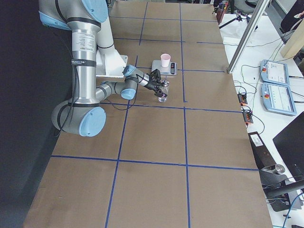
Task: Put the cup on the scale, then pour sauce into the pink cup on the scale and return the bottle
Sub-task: 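Lower the glass dispenser onto the table with the right gripper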
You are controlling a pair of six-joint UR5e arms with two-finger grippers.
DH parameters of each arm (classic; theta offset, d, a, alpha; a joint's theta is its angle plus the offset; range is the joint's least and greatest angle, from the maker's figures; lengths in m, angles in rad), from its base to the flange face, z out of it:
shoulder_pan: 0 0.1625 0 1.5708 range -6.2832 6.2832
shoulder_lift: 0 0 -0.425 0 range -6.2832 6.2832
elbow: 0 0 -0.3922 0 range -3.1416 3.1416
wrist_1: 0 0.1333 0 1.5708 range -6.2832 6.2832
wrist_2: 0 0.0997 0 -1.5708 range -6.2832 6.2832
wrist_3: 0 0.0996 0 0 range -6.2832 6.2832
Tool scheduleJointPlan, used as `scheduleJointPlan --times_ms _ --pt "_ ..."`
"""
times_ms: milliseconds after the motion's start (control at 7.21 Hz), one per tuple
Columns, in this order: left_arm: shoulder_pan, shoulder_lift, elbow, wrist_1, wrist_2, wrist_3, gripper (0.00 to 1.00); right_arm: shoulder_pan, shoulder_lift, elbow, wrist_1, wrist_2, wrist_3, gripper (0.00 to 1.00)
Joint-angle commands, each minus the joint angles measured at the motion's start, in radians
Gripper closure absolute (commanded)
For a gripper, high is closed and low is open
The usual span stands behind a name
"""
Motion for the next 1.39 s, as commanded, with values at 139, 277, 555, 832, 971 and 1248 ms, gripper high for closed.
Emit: scheduleJointPlan --times_ms 139,277,555,832,971,1248 --pt "0.0 0.0 -0.001 0.0 0.001 0.0 0.0 0.002 -0.007 -0.012 0.0 -0.001 0.0 0.8" --pt "0.0 0.0 -0.001 0.0 0.001 0.0 0.0 0.004 -0.007 -0.026 0.0 -0.001 0.0 0.8" --pt "0.0 0.0 -0.001 0.0 0.0 0.0 0.0 0.008 -0.003 -0.028 0.0 0.001 -0.001 0.75" --pt "0.0 -0.002 0.001 0.0 0.001 0.0 0.0 0.008 -0.001 -0.029 0.0 0.001 -0.001 0.56" --pt "0.0 -0.002 0.001 0.0 0.0 0.0 0.0 0.008 -0.001 -0.029 0.0 0.001 -0.001 0.49" --pt "0.0 -0.003 -0.001 0.0 0.0 0.0 0.0 0.008 -0.001 -0.029 0.0 -0.001 -0.001 0.28"
